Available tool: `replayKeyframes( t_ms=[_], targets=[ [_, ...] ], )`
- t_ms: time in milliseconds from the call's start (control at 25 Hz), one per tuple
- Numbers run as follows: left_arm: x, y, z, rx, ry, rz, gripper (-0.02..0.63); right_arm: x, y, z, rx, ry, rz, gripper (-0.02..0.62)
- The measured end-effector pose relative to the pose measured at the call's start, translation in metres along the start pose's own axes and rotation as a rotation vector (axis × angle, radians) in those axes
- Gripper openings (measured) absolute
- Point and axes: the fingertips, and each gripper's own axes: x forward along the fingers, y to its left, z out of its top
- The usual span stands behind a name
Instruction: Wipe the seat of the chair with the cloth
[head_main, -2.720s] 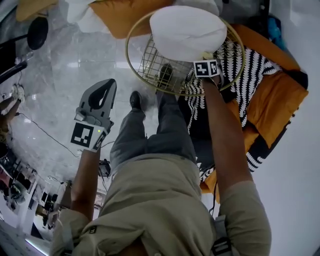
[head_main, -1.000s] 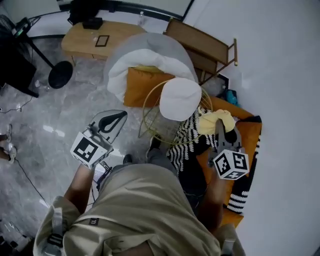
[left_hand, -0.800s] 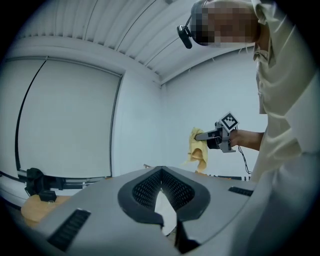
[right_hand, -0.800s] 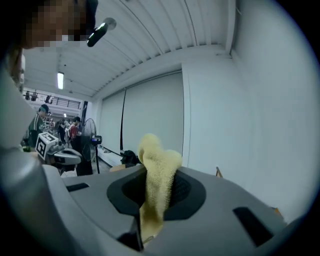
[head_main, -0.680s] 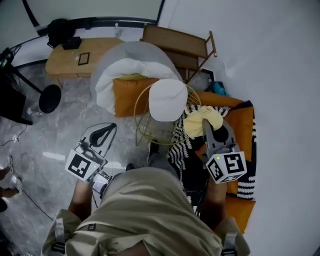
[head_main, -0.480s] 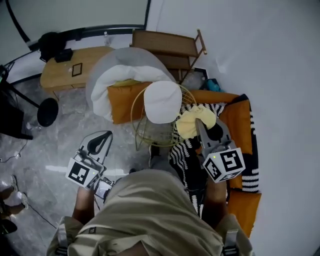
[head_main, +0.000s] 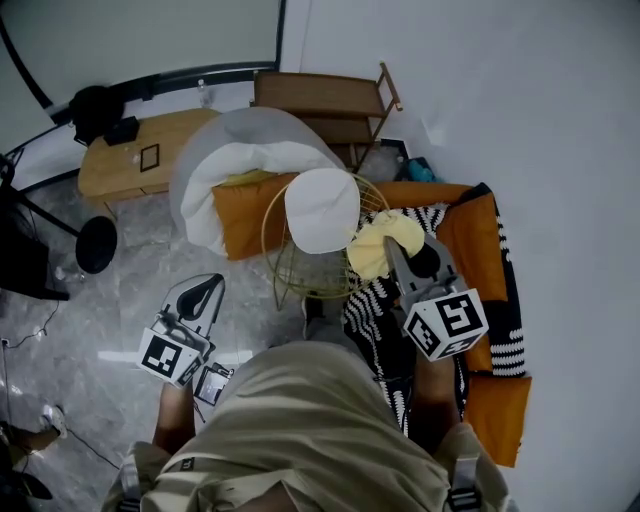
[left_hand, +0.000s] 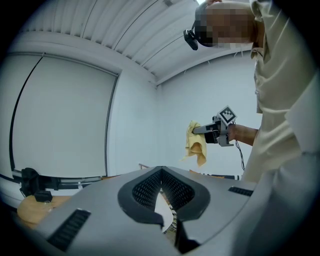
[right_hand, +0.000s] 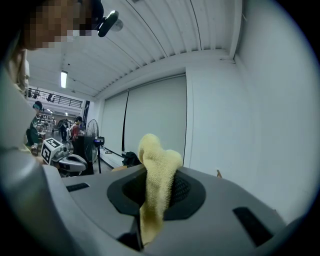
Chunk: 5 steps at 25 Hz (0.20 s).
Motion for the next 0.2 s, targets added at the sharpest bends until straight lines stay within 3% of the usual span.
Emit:
replayKeyframes(
  t_ms=[200],
  targets=[
    [-0.0029, 0.0052, 0.0004, -0.003, 0.002, 0.002, 0.015, 0.0046, 0.0033, 0.0053, -0.004, 0.001, 0.002, 0.060]
  ],
)
